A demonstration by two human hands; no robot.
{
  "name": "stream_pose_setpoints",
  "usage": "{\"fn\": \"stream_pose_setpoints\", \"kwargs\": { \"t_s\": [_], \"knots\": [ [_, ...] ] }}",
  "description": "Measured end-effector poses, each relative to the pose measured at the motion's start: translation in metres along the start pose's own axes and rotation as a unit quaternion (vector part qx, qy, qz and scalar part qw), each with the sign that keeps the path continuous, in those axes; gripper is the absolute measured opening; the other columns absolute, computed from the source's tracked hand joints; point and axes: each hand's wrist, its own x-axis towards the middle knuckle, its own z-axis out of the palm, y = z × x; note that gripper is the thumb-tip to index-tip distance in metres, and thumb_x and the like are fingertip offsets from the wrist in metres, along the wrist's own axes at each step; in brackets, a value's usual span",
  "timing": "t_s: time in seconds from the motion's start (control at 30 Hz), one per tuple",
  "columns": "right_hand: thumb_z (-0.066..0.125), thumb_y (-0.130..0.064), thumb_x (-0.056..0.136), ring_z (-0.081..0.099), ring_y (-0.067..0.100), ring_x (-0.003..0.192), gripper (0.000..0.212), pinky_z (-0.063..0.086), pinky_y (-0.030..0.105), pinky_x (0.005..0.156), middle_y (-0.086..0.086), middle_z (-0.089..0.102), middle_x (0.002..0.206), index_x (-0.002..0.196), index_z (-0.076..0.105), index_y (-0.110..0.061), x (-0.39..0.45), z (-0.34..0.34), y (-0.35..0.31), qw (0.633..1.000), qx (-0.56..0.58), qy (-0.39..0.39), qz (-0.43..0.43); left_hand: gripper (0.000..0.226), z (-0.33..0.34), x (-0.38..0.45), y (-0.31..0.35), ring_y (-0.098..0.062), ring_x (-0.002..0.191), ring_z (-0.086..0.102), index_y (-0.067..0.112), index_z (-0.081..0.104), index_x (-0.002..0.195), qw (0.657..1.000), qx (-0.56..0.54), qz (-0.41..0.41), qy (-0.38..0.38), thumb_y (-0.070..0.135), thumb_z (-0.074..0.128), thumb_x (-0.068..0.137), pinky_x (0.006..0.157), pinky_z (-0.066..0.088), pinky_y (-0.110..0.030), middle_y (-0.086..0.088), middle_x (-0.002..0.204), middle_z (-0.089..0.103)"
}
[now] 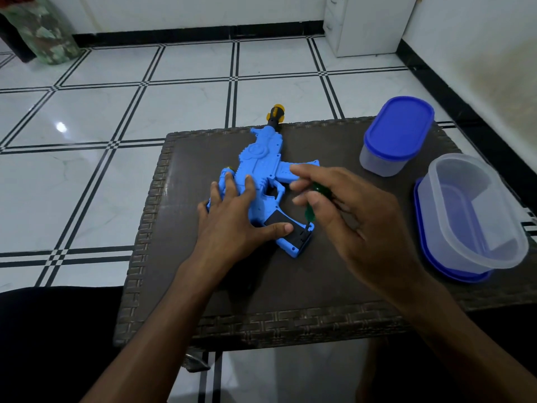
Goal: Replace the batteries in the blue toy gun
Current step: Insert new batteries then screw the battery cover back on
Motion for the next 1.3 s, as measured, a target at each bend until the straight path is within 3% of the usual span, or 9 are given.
{"fn": "stream_pose_setpoints", "kwargs": {
  "t_s": [0.27, 0.43, 0.57, 0.7, 0.83, 1.0, 1.1, 1.2, 1.3],
  "knots": [
    [0.051, -0.008, 0.098, 0.057, 0.005, 0.097, 0.033, 0.043, 0.014, 0.085, 0.0, 0.061, 0.106, 0.129, 0.06, -0.005, 0.0009, -0.0024, 0.0025, 0.997, -0.065, -0.017, -0.026, 0.111, -0.001, -0.0007, 0.0007, -0.03, 0.148, -0.009, 0.031, 0.007, 0.153, 1.0, -0.002, 0.001, -0.004, 0.082, 0.052, 0.064, 0.117, 0.007, -0.054, -0.005, 0.162, -0.011],
    [0.046, 0.0, 0.098, 0.063, 0.014, 0.11, 0.039, 0.052, 0.034, 0.09, 0.004, 0.064, 0.119, 0.135, 0.054, -0.008, -0.001, -0.0076, 0.004, 0.999, 0.022, -0.043, -0.004, 0.11, -0.0011, -0.0007, 0.0004, -0.03, 0.148, -0.009, 0.031, 0.008, 0.152, 1.0, -0.002, 0.001, -0.002, 0.081, 0.053, 0.064, 0.117, 0.007, -0.053, -0.004, 0.162, -0.011],
    [0.058, -0.005, 0.096, 0.062, 0.011, 0.092, 0.031, 0.052, 0.03, 0.077, 0.002, 0.064, 0.099, 0.126, 0.061, -0.013, -0.0016, -0.0087, 0.008, 0.999, -0.032, -0.038, -0.015, 0.111, -0.0004, 0.0, -0.0012, -0.03, 0.148, -0.008, 0.031, 0.009, 0.152, 1.0, -0.002, 0.003, 0.001, 0.083, 0.051, 0.063, 0.117, 0.008, -0.053, -0.004, 0.162, -0.01],
    [0.047, -0.01, 0.1, 0.057, 0.005, 0.108, 0.033, 0.046, 0.019, 0.09, 0.0, 0.06, 0.116, 0.132, 0.055, -0.01, 0.0, -0.0085, 0.0074, 0.997, -0.053, -0.049, -0.016, 0.112, 0.0009, 0.0002, -0.0013, -0.03, 0.148, -0.007, 0.031, 0.01, 0.152, 1.0, -0.002, 0.004, 0.005, 0.084, 0.05, 0.061, 0.117, 0.008, -0.053, -0.005, 0.162, -0.009],
    [0.045, 0.006, 0.097, 0.061, 0.011, 0.114, 0.039, 0.05, 0.03, 0.095, 0.005, 0.063, 0.123, 0.133, 0.055, -0.005, -0.0023, -0.0099, 0.0056, 0.998, 0.004, -0.055, -0.008, 0.112, 0.0004, -0.0006, -0.0009, -0.03, 0.148, -0.008, 0.032, 0.009, 0.152, 1.0, -0.002, 0.002, 0.003, 0.083, 0.051, 0.062, 0.117, 0.007, -0.053, -0.004, 0.162, -0.01],
    [0.06, -0.009, 0.095, 0.063, 0.01, 0.093, 0.029, 0.053, 0.028, 0.078, 0.002, 0.065, 0.1, 0.124, 0.062, -0.013, -0.0009, -0.0097, 0.0095, 0.998, -0.05, -0.041, -0.023, 0.111, -0.0002, -0.0011, -0.0005, -0.029, 0.148, -0.009, 0.032, 0.009, 0.152, 1.0, -0.008, 0.003, 0.002, 0.083, 0.051, 0.063, 0.117, 0.006, -0.053, -0.004, 0.162, -0.011],
    [0.056, -0.02, 0.097, 0.059, 0.006, 0.106, 0.036, 0.048, 0.022, 0.089, 0.001, 0.063, 0.114, 0.132, 0.056, -0.011, -0.0006, -0.0094, 0.0075, 0.997, -0.055, -0.053, -0.017, 0.111, -0.0006, -0.0017, 0.0001, -0.03, 0.148, -0.008, 0.031, 0.009, 0.152, 1.0, -0.006, 0.005, 0.001, 0.081, 0.052, 0.063, 0.117, 0.006, -0.053, -0.004, 0.162, -0.011],
    [0.045, 0.0, 0.099, 0.055, 0.008, 0.123, 0.04, 0.043, 0.022, 0.103, 0.004, 0.059, 0.131, 0.139, 0.049, -0.004, -0.0027, -0.0086, 0.0053, 0.997, -0.008, -0.074, -0.009, 0.11, -0.0013, -0.0016, 0.001, -0.029, 0.148, -0.009, 0.031, 0.009, 0.152, 1.0, -0.007, 0.002, 0.001, 0.08, 0.053, 0.064, 0.116, 0.004, -0.052, -0.004, 0.162, -0.011],
    [0.052, 0.015, 0.092, 0.064, 0.01, 0.108, 0.045, 0.05, 0.022, 0.092, 0.005, 0.066, 0.115, 0.133, 0.056, -0.005, -0.0019, -0.009, 0.0064, 0.998, -0.006, -0.064, -0.006, 0.112, -0.0009, -0.0007, 0.0007, -0.029, 0.148, -0.009, 0.031, 0.008, 0.152, 1.0, -0.006, 0.002, -0.001, 0.082, 0.052, 0.063, 0.116, 0.005, -0.052, -0.004, 0.162, -0.011]
  ]
}}
